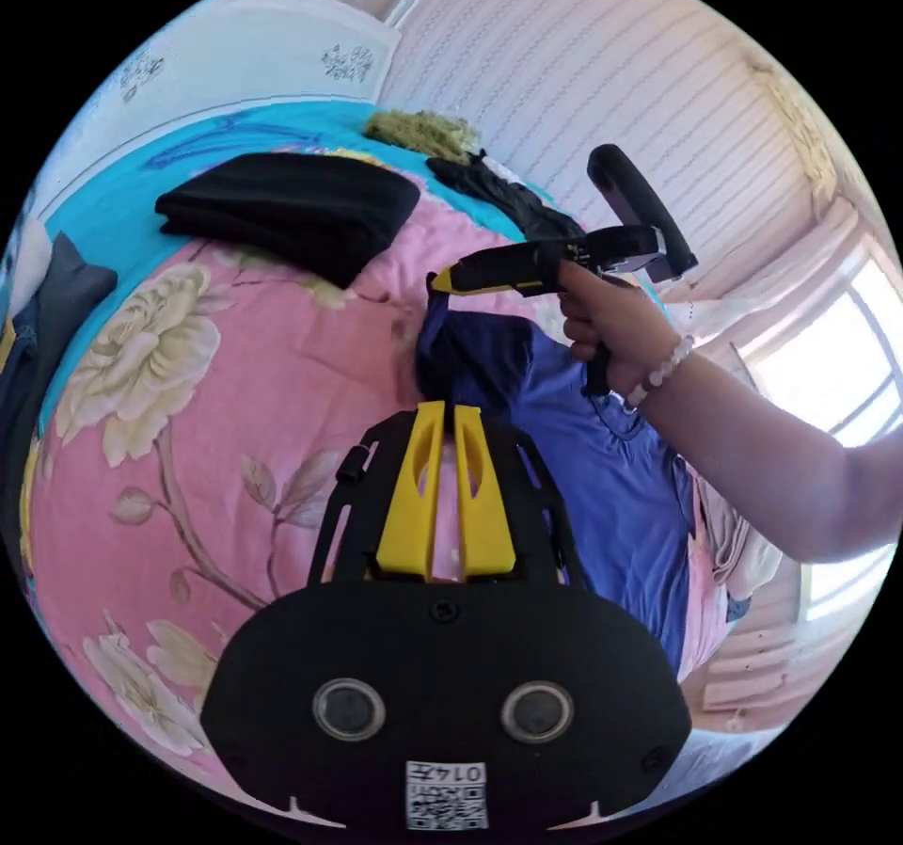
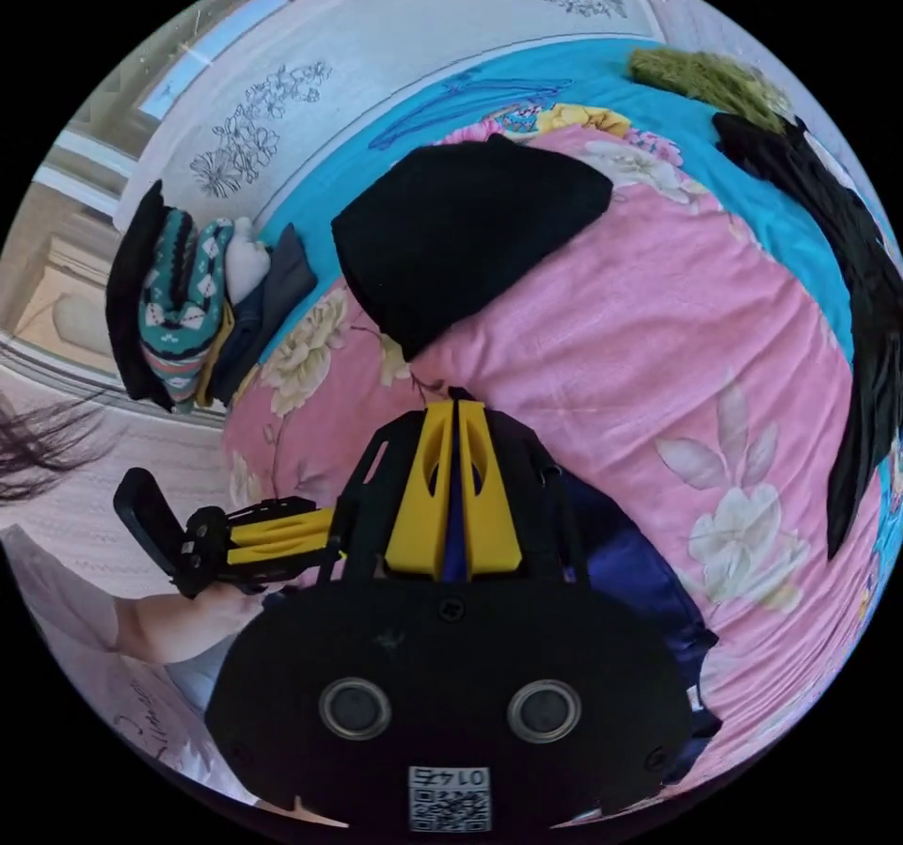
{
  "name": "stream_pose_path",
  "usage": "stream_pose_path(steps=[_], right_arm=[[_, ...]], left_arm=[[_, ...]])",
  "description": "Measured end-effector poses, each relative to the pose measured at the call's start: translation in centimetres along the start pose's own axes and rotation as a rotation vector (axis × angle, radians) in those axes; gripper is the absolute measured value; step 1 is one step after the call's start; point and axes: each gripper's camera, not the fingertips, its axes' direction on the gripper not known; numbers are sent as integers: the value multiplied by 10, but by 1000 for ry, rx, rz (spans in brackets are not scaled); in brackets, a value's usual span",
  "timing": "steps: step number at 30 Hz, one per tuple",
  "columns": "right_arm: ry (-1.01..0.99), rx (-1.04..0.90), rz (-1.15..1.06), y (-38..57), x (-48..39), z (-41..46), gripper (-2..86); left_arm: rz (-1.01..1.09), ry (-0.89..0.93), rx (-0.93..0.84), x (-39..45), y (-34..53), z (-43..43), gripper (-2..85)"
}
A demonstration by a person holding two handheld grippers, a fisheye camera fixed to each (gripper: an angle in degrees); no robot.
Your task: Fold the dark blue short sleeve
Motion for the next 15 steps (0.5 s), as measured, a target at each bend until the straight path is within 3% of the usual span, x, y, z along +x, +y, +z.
stream_pose_path(steps=[7,15], right_arm=[[-180,377,209,205,64,-109,5],[-120,261,477,403,122,-77,29]], left_arm=[[380,181,77,81,30,-4,7],[365,195,-129,130,72,54,40]])
